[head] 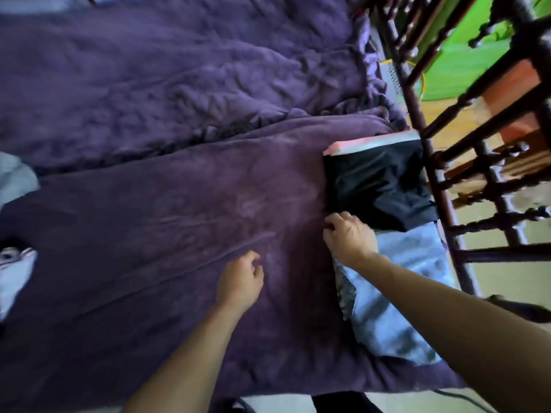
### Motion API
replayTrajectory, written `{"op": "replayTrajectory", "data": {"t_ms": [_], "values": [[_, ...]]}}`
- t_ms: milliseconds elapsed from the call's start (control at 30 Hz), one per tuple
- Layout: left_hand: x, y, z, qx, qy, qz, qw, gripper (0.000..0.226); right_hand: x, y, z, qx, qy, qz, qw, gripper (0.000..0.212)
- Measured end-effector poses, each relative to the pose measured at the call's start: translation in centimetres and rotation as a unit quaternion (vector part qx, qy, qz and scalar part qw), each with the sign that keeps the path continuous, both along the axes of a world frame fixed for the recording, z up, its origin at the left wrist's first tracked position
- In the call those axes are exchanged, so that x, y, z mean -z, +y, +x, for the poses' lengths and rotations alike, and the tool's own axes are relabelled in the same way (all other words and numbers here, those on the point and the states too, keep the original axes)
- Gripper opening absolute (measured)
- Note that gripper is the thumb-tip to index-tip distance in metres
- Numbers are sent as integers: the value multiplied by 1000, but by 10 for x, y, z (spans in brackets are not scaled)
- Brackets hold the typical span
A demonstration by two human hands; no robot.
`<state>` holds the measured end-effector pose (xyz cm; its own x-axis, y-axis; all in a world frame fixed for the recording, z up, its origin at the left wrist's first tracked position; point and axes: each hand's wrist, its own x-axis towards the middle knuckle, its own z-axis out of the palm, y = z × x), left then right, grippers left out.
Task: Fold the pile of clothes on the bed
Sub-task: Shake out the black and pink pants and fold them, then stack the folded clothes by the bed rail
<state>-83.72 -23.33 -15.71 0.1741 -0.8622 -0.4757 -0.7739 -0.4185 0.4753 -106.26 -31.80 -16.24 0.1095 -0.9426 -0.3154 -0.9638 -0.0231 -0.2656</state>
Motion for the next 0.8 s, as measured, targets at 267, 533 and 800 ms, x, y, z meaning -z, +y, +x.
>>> {"op": "replayTrajectory", "data": {"t_ms": [267,533,800], "values": [[-59,137,187,-69,-52,5,996,23,-30,115,164,-98,8,30,995,22],[-132,259,364,-158,-88,-34,983,24,-68,207,351,-194,-30,52,979,21],[-160,344,476,-263,-86,-53,960,20,-110,230,511,-311,-62,33,948,20]]}}
